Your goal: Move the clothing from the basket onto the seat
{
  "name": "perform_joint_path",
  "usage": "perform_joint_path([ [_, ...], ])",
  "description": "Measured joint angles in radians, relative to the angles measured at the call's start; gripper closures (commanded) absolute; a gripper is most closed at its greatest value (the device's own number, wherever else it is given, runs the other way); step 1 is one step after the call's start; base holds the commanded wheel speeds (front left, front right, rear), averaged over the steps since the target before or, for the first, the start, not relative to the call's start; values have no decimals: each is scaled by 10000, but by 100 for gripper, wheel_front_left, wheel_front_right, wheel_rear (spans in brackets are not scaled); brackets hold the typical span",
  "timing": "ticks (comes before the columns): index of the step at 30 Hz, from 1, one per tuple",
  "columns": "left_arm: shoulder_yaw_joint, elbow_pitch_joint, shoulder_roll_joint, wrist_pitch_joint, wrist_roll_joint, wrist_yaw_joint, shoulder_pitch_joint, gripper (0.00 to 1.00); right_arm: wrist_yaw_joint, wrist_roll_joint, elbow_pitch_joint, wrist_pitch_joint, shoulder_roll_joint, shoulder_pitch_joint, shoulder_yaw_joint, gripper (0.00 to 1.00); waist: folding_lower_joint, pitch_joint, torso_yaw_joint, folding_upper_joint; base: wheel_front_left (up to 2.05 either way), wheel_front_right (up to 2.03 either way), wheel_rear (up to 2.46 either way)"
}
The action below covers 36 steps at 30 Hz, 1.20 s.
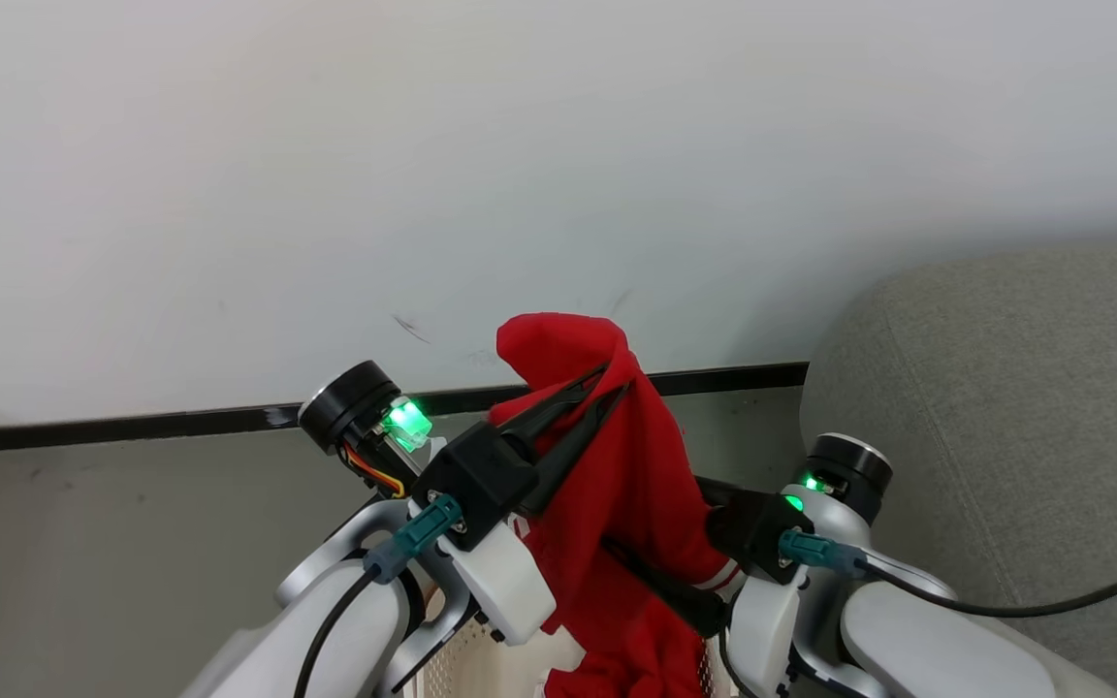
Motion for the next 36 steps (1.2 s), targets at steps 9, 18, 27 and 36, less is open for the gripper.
perform_joint_path([
  [9,217,-174,23,148,-140,98,243,100,2,545,336,-146,263,-247,311,100,0,72,65,0,0,0,0],
  [18,702,-100,-17,132,-587,527,898,93,2,1116,537,-587,178,-160,-727,100,0,118,-101,0,0,0,0],
  [27,913,194,-61,-144,-918,711,1364,0,2,1317,642,-832,-77,74,-2485,100,0,158,-395,0,0,0,0],
  [36,780,311,-128,-487,-1085,706,1771,0,2,1154,642,-895,-385,517,-3697,100,0,177,-846,0,0,0,0],
])
